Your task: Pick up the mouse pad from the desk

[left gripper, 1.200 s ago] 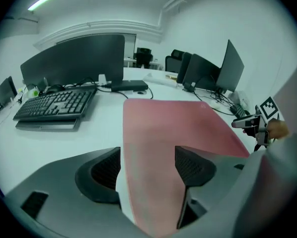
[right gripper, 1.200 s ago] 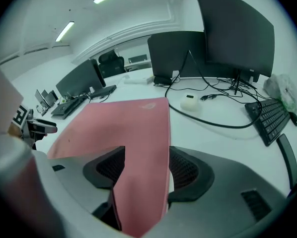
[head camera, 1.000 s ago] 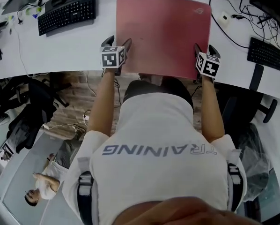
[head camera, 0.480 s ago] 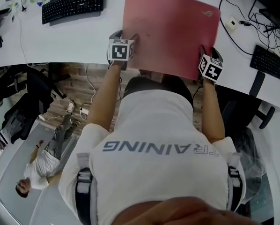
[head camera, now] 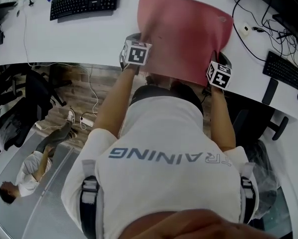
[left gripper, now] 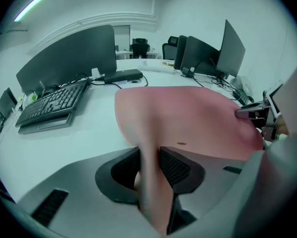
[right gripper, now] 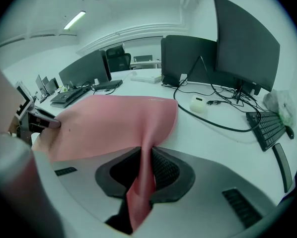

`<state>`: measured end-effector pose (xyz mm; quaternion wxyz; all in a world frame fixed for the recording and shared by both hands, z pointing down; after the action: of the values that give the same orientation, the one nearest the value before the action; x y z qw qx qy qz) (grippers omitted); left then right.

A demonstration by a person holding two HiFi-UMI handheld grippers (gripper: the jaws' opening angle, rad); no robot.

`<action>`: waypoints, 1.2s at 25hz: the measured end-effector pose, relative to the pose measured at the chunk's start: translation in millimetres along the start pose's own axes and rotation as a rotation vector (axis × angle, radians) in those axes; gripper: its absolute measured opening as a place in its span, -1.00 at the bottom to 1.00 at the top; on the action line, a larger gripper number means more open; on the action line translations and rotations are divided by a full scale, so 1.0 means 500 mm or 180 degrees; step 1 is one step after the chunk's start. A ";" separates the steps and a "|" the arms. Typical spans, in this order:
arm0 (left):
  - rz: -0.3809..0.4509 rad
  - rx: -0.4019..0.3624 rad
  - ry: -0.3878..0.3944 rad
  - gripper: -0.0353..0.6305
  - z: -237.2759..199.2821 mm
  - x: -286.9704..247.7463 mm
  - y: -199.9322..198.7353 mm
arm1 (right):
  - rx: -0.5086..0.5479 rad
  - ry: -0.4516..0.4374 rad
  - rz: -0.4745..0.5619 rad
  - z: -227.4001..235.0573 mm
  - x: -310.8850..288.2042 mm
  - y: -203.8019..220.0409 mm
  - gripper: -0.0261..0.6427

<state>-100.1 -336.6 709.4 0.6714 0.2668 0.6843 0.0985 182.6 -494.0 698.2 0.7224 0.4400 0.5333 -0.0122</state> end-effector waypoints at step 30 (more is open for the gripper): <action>0.2989 -0.0193 0.0244 -0.61 0.027 0.659 -0.391 | 0.0279 -0.0021 0.2504 -0.103 0.564 -0.495 -0.72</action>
<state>-117.9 -339.7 326.7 0.5360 0.5240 0.5107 0.4212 144.4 -484.7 321.4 0.6541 0.6411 0.3207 0.2414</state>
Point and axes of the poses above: the fingertips, and each gripper's own axes: x backward along the fingers, z to its right, y out of its underside, the point moved 1 cm from there along x, backward along the fingers, and after that the axes turned 1 degree about z, right-handed, at the moved point
